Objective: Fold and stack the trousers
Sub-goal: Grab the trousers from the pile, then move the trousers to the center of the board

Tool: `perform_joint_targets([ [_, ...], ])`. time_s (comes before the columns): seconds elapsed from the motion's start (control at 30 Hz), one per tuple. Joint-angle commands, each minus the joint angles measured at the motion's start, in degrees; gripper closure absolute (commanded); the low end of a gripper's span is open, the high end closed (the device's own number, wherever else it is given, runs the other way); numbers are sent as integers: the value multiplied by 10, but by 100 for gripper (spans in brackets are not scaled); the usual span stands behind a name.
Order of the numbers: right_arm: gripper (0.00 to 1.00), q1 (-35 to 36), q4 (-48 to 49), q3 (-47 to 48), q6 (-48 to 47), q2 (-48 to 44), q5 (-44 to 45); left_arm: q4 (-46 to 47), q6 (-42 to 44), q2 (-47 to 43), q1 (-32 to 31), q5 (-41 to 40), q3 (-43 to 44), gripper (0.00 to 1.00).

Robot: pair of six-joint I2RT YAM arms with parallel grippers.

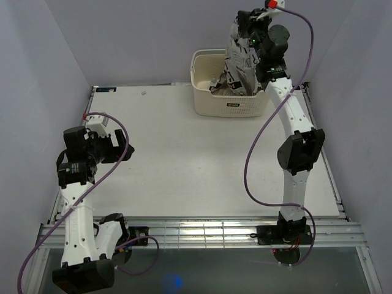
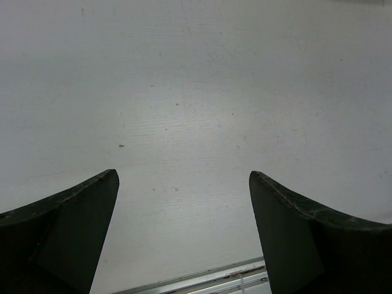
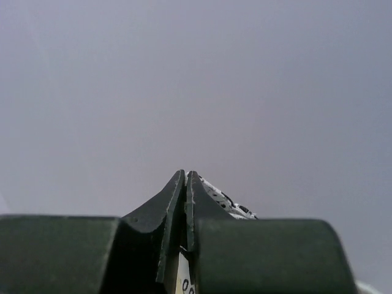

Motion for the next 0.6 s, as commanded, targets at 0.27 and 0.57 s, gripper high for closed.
perform_joint_targets([
  [0.27,92,2,249,67,-97,-180,37,10,-9,-40,10,-17,0,2],
  [0.57,92,3,298,80,-125,-290,-15,11,-14,-59,13,-35,-1,2],
])
